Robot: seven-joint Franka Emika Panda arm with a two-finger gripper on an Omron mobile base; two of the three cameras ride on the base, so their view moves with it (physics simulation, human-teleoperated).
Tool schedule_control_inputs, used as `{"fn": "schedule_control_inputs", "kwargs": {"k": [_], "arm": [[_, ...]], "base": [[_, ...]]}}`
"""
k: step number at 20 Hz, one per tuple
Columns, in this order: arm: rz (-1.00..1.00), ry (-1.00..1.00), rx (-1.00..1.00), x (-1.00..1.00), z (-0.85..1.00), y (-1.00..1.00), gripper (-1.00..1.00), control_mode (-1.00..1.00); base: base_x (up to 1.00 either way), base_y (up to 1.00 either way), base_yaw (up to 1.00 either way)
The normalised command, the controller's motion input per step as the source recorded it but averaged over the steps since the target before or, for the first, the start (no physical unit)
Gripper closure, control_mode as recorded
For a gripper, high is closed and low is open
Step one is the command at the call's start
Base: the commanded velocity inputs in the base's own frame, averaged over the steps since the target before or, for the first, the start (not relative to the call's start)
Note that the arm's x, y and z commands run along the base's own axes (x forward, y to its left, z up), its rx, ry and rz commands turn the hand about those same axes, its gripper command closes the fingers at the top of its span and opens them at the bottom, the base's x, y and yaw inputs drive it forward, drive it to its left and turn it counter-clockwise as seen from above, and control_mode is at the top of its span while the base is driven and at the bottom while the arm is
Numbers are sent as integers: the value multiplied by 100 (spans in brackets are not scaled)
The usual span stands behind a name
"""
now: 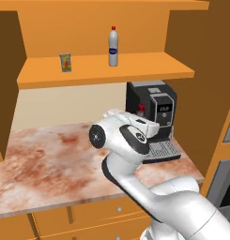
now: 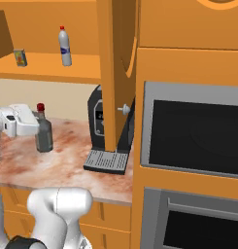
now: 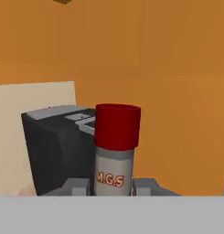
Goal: Sort all alcoholic drinks to one cabinet, and non-alcoholic drinks to the other.
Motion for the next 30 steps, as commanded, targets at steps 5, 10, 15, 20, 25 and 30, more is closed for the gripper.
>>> {"fn": "schedule_control_inputs", "kwargs": {"k": [5,10,15,20,25,30], "arm": [[29,0,7,-48,51,-2,100,-100],[29,0,5,-20,54,-2,100,-100],[26,0,2,-5,53,-6,100,-100],[24,1,0,-15,33,-10,100,-100],[20,3,0,-35,15,-10,100,-100],[15,2,0,-35,6,-33,100,-100]], "base": [[0,0,0],[0,0,0],[0,0,0],[0,0,0],[0,0,0],[0,0,0]]}}
